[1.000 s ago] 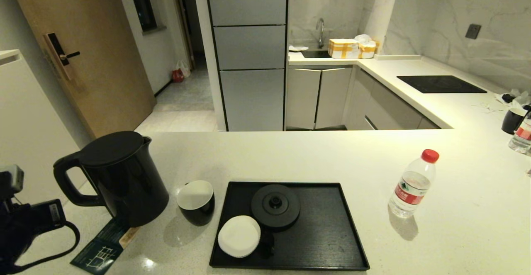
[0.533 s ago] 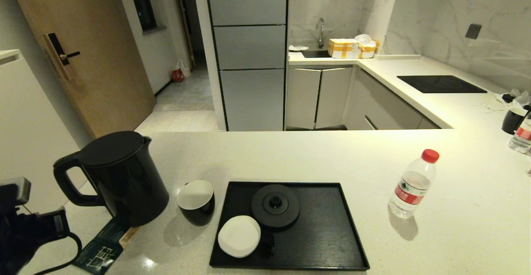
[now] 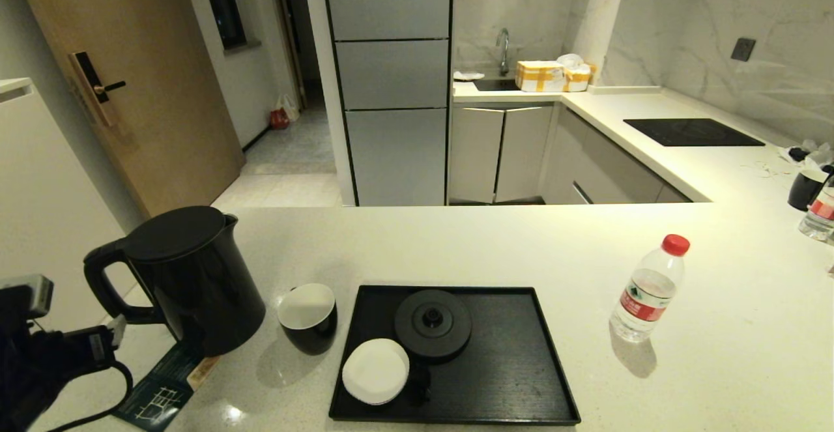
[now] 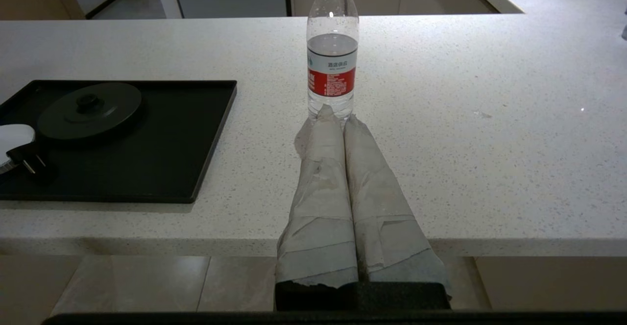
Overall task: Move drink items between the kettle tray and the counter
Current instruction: Return the kettle to its original position
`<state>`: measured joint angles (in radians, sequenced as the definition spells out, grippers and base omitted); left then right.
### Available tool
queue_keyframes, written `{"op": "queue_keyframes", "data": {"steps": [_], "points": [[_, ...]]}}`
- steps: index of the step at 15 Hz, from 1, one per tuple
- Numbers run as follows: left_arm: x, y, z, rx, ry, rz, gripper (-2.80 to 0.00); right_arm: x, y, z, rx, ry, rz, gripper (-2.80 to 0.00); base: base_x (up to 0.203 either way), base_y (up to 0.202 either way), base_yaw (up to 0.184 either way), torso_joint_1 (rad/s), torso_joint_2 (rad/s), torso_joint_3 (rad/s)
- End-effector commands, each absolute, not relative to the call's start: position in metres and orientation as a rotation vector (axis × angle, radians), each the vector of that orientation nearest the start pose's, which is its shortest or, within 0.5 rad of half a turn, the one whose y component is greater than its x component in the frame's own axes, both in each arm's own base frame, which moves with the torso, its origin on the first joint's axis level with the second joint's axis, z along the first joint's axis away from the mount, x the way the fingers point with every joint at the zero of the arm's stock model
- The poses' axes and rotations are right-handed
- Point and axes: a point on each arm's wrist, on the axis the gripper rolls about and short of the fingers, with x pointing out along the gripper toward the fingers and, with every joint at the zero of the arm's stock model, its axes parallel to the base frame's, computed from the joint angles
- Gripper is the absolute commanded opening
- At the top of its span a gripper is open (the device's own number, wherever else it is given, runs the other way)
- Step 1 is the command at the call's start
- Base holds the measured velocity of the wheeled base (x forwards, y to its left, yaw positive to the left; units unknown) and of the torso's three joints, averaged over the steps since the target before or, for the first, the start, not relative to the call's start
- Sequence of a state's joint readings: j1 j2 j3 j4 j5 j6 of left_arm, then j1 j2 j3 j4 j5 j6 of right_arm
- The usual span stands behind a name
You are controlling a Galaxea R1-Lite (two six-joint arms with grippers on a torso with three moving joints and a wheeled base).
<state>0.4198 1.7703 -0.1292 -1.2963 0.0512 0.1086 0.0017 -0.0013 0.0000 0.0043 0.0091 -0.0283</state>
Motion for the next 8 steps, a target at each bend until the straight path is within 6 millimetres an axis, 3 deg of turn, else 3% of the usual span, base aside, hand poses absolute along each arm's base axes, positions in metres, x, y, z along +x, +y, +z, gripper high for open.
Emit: {"op": "queue_keyframes", "data": {"steps": [1,3,8], "points": [[0.210,0.095,0.073,0.042,0.353,0.431,0.00,-0.023,0.000,0.075,-0.029,0.004,0.012,-2.80,0.000,0.000,0.000,0.000,0.00,0.000],[0.221,0.101,0.056,0.041,0.356,0.411,0.00,-0.023,0.000,0.075,-0.029,0.004,0.011,-2.80,0.000,0.000,0.000,0.000,0.00,0.000],[0.231,0.120,0.051,0.057,0.319,0.419,0.00,-0.023,0.000,0.075,-0.029,0.004,0.011,-2.80,0.000,0.000,0.000,0.000,0.00,0.000]]}}
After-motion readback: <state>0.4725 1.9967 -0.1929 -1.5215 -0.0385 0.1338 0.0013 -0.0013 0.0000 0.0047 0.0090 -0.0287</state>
